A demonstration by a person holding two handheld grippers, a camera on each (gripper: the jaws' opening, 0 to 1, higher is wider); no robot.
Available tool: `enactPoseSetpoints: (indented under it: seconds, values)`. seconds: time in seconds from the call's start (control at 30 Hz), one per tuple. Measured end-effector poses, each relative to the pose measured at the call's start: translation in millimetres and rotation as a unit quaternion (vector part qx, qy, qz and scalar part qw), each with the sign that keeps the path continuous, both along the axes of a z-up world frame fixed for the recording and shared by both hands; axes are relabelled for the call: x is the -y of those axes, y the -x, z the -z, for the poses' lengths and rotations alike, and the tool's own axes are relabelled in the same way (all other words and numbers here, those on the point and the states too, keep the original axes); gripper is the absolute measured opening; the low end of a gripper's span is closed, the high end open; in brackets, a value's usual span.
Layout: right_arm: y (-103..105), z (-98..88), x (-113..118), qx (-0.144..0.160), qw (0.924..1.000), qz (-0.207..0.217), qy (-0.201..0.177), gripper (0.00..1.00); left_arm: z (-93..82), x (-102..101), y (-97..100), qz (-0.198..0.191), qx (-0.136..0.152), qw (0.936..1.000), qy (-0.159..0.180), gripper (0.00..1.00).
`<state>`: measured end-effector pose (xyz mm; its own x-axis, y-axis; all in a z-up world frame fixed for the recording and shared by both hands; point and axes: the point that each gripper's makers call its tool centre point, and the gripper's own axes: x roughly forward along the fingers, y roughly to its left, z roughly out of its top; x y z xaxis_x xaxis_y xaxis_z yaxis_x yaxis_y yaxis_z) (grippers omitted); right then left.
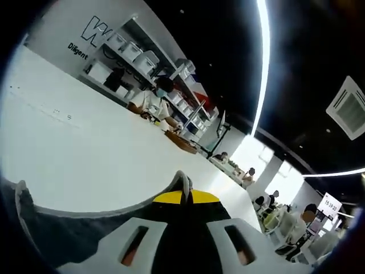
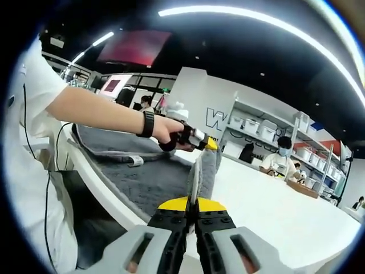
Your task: Open the folded towel by lifting each exposed corner and separating the folded layers until the towel lies flat within the target outline without major curled edges
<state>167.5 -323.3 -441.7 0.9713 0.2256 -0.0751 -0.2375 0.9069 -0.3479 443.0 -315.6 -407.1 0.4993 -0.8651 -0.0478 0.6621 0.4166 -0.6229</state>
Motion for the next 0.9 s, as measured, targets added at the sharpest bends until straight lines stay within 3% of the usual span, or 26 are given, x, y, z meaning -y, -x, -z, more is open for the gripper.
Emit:
enactPoseSetpoints:
  seconds: [0.57,0.9]
  values:
    - [-1,7.3,15,-0.006,0.9997,0.022,-0.008,0.00,9.2,13,-9.0,0.008,-0.007,0.9999,-0.009,0.01]
    - [-2,12.2,25,-0.013,0.9989,0.044,0.003,0.00,17.0,20,-19.1,0.012,-0.027,0.9995,-0.012,0.01]
